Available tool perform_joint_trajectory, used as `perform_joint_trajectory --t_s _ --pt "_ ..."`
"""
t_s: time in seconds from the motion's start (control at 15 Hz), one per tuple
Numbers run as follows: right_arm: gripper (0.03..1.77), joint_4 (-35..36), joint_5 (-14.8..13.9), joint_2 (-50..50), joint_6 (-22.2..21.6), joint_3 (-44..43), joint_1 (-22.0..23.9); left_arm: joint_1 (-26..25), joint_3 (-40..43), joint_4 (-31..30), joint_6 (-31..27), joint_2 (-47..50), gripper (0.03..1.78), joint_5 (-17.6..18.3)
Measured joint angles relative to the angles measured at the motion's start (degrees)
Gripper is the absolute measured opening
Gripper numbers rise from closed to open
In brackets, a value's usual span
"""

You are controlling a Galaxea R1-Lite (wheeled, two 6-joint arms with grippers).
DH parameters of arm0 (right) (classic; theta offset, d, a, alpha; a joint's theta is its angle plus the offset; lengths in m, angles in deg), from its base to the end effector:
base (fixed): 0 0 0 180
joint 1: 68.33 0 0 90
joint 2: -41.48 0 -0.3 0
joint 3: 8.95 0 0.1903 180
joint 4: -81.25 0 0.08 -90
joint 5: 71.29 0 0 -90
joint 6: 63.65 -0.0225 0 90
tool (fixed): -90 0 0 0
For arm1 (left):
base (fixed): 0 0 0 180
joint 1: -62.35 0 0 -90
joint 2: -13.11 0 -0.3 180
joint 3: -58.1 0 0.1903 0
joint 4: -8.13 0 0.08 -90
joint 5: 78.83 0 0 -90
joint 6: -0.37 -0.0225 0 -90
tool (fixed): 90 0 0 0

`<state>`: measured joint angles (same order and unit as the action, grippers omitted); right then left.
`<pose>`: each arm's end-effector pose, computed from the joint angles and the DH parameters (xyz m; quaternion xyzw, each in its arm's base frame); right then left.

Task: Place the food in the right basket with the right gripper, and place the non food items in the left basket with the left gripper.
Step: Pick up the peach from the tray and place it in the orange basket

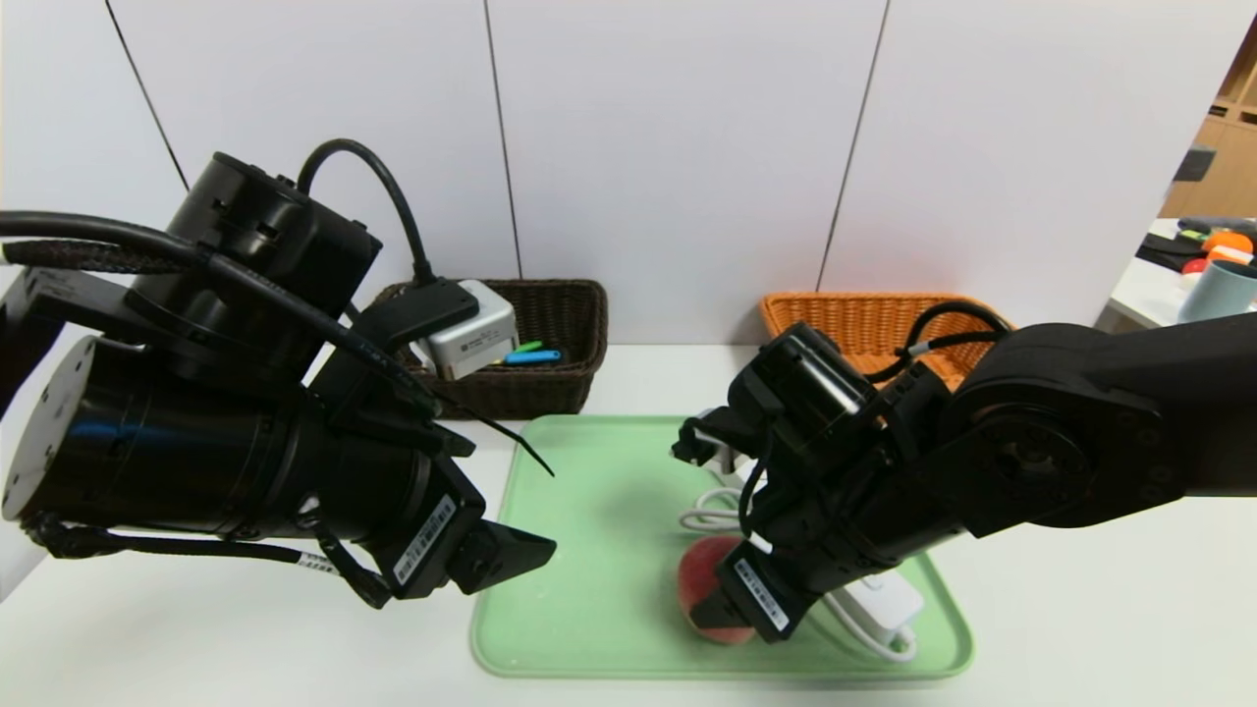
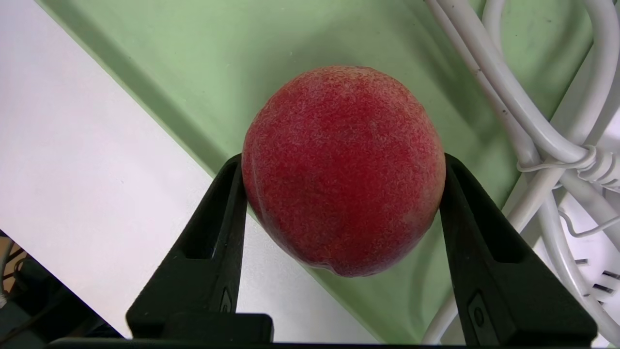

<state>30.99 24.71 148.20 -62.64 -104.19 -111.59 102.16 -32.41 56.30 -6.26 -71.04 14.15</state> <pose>0.2324 0.2219 0.1593 -0.1708 0.4830 0.3620 0.7788 0.1797 -0.1513 0.2512 0.1628 0.3183 -0.3598 0.8618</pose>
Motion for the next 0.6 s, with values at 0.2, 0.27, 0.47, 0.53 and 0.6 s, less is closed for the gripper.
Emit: perform_joint_trajectory --t_s 0.2,0.27,0.47,0.53,0.6 --pt "1.12 1.04 0.12 -0.69 -0.41 0.05 -0.04 0.0 -0.16 0.02 -0.01 0.2 1.69 -0.02" --pt "1.12 2.3 0.17 -1.57 -0.57 -0.04 0.0 0.0 -0.2 0.02 -0.01 0.39 1.69 0.0" --pt "1.12 8.13 -1.76 -5.0 -0.8 -0.2 0.68 0.0 -0.3 0.0 -0.01 0.83 1.69 0.0" --pt "1.12 10.67 -3.61 -6.12 -0.83 -0.28 1.43 0.0 -0.35 0.02 -0.01 0.89 1.69 0.0" --pt "1.12 13.28 -5.51 -7.09 -0.85 -0.32 2.3 0.0 -0.35 0.07 -0.01 0.98 1.69 0.0"
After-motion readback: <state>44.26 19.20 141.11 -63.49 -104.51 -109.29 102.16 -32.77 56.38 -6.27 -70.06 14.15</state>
